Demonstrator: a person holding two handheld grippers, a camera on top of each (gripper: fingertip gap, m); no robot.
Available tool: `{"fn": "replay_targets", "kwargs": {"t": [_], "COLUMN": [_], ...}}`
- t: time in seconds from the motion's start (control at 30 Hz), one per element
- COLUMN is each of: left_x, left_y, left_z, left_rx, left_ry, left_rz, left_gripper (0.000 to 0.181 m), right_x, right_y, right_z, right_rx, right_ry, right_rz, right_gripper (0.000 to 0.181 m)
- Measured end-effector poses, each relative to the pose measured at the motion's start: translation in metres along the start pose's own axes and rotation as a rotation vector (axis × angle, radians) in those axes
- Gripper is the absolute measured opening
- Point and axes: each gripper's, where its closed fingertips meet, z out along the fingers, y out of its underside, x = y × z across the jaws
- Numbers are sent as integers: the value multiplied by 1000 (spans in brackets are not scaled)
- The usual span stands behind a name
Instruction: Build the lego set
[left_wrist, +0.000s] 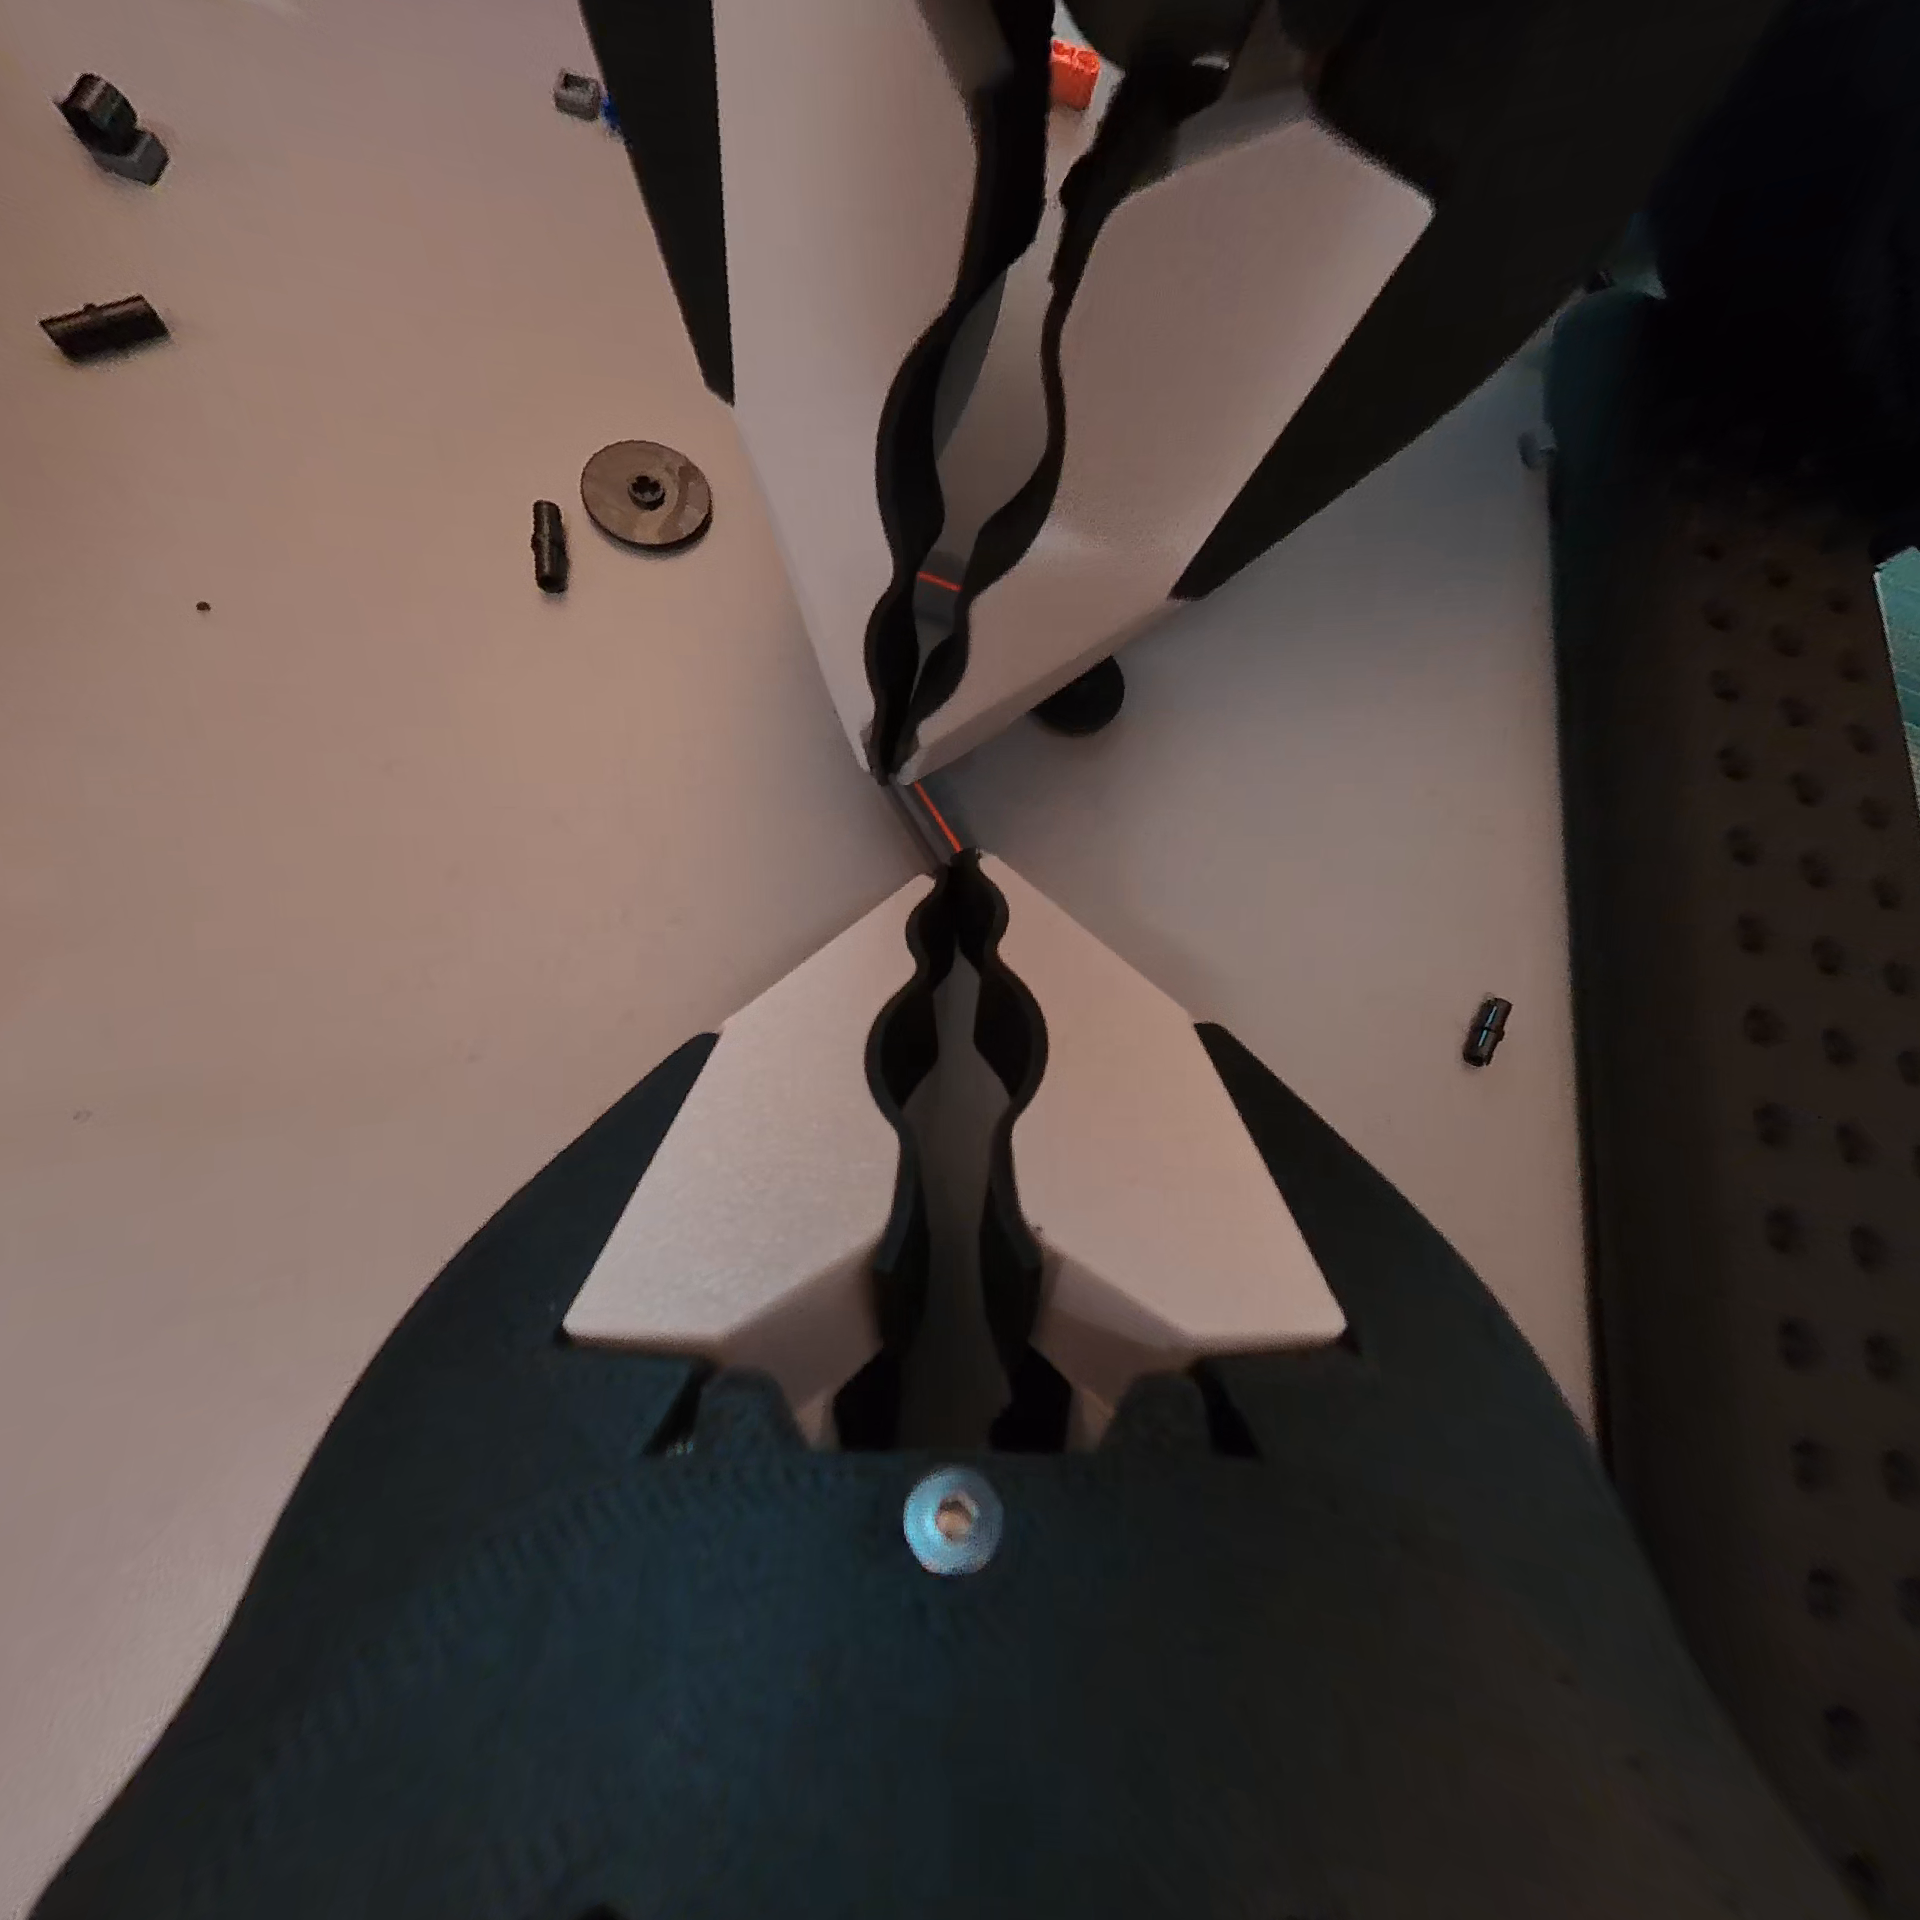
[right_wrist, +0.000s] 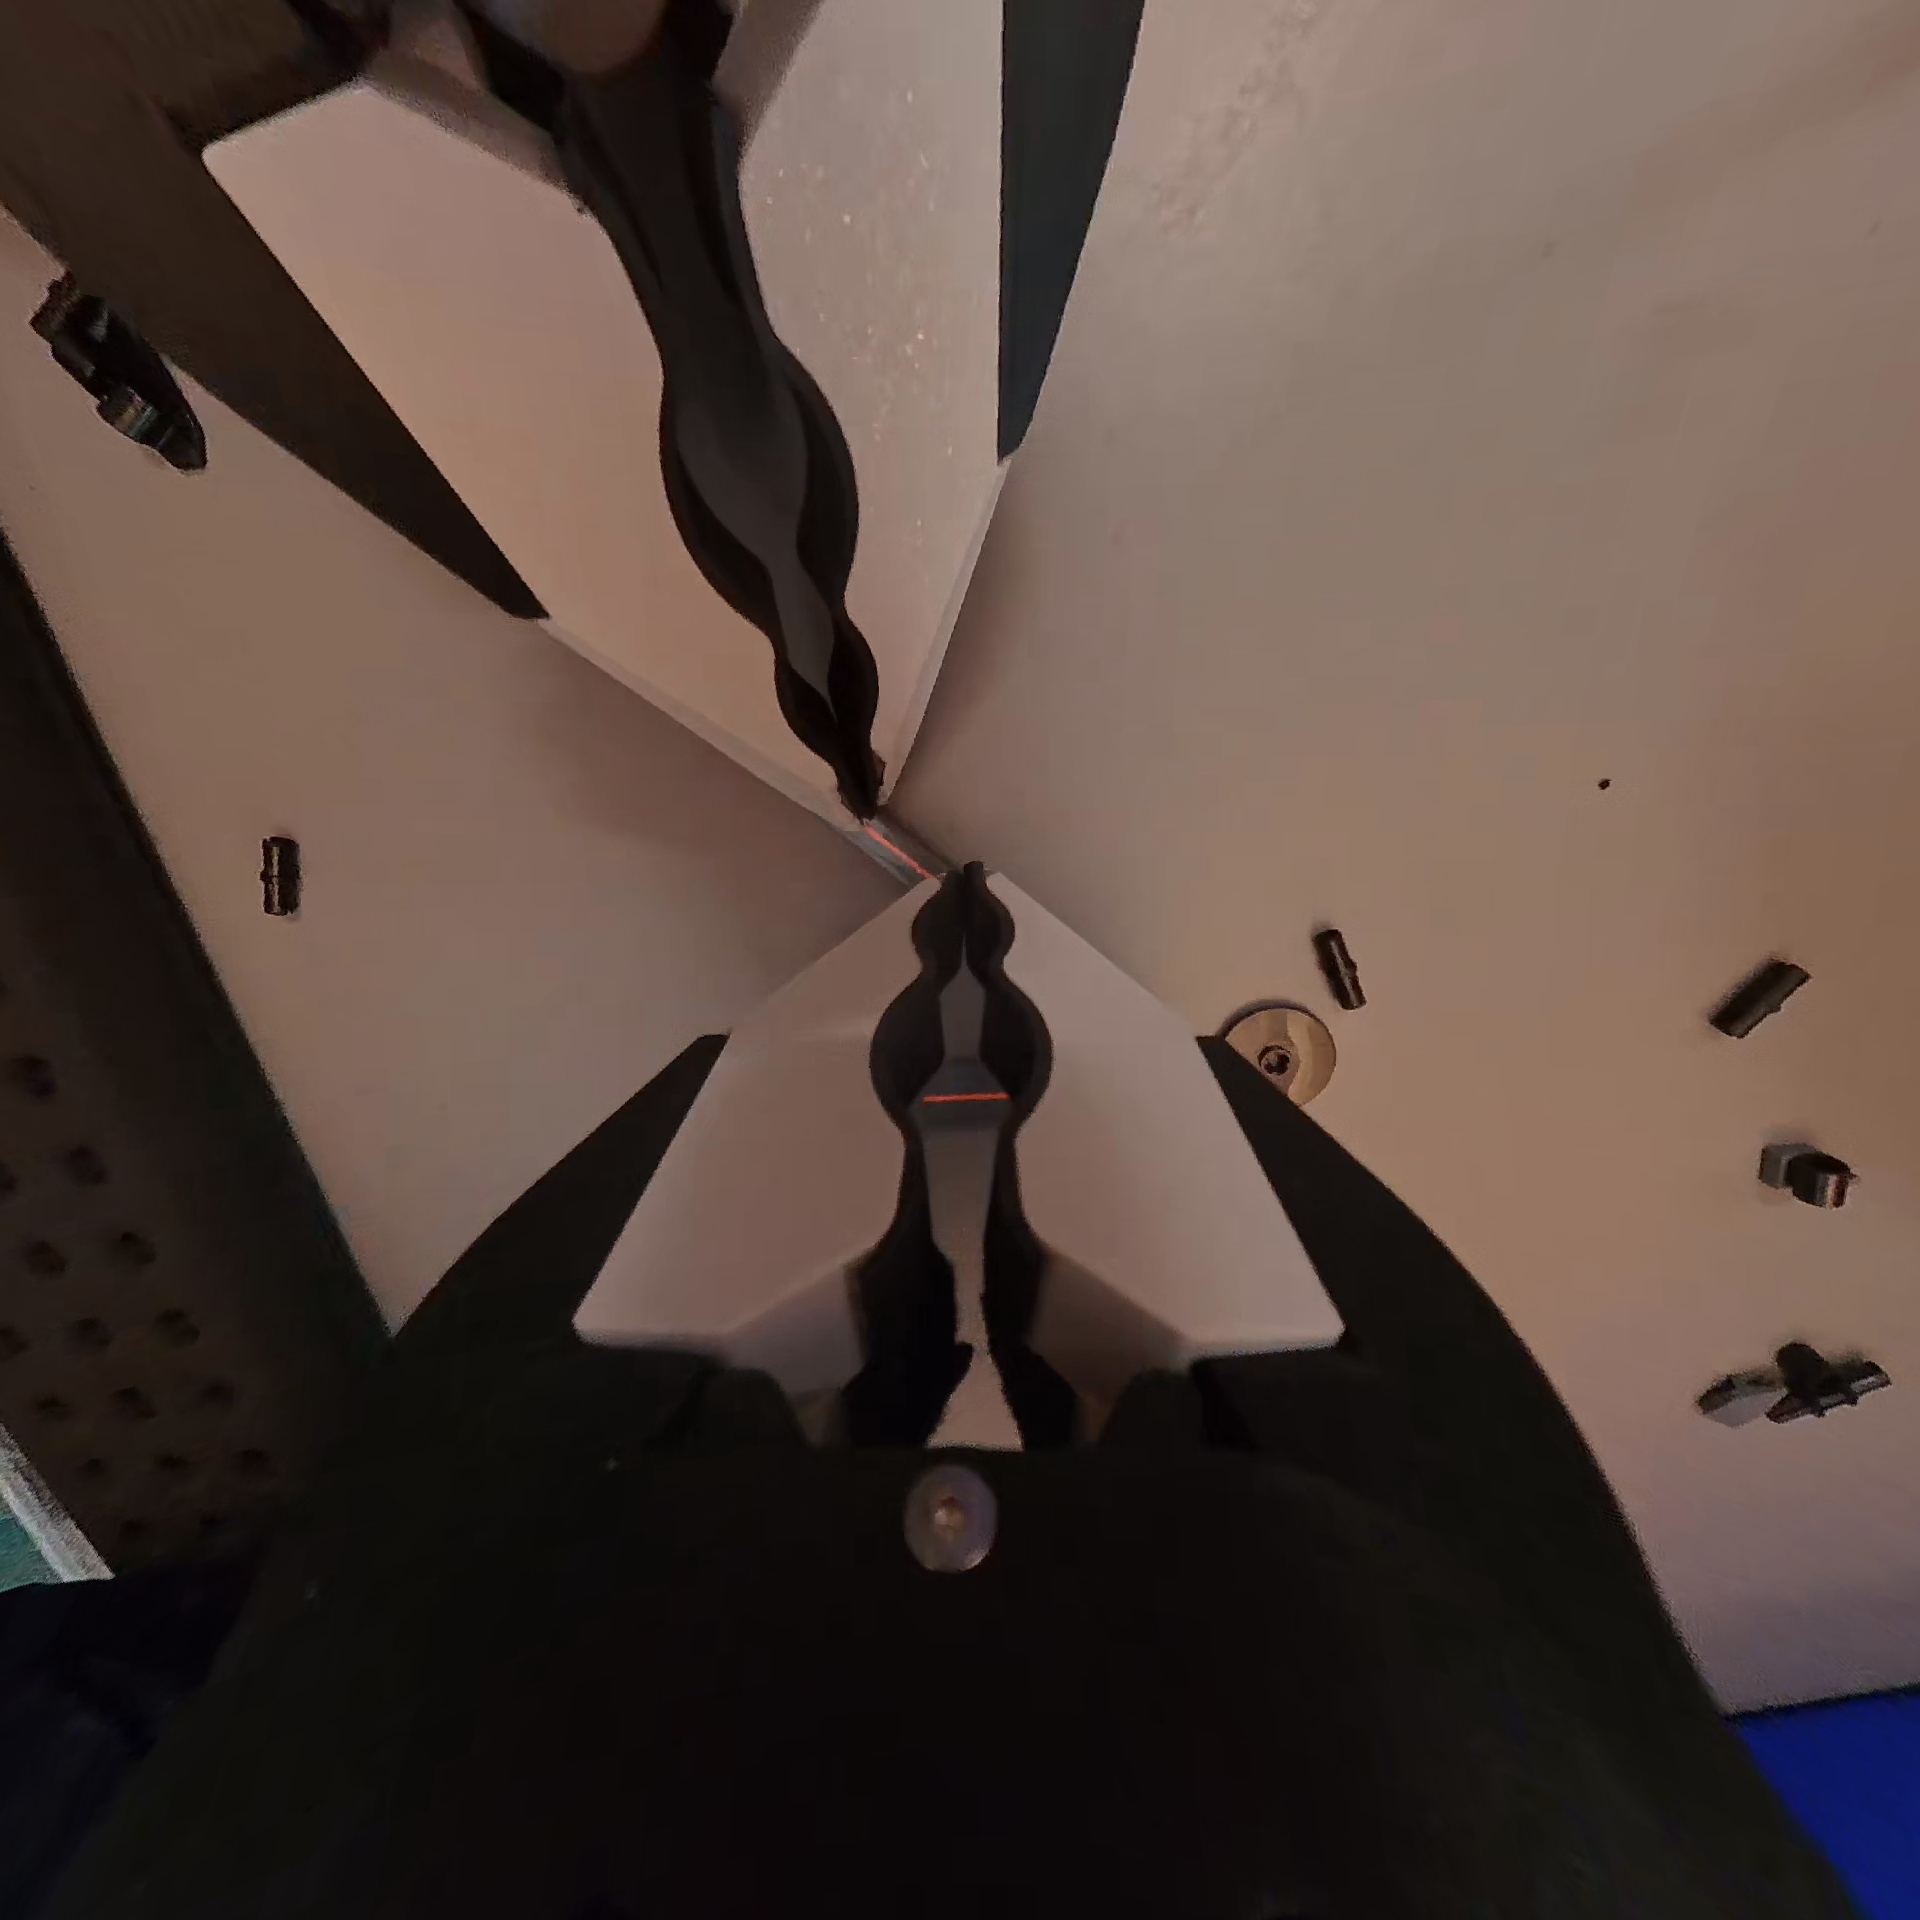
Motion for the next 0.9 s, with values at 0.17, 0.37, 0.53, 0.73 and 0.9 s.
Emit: {"fn": "replay_targets", "kwargs": {"t": [0.17,0.37,0.53,0.73,0.9], "left_x": [-5,-4,0,3,5], "left_y": [2,3,4,-1,1], "left_z": [1,0,-5,-8,-5], "left_rx": [-12,-19,-2,7,-2], "left_ry": [-23,-22,38,23,26], "left_rz": [1,11,-2,44,50], "left_gripper": [0,0,0,0,0], "right_x": [-7,-7,-3,4,3], "right_y": [-8,-8,-9,-5,-3], "right_z": [4,4,4,2,-1], "right_rx": [48,51,76,109,113], "right_ry": [-69,-62,-32,-29,-18], "right_rz": [2,-6,-2,20,3], "right_gripper": [0,0,0,0,0]}}
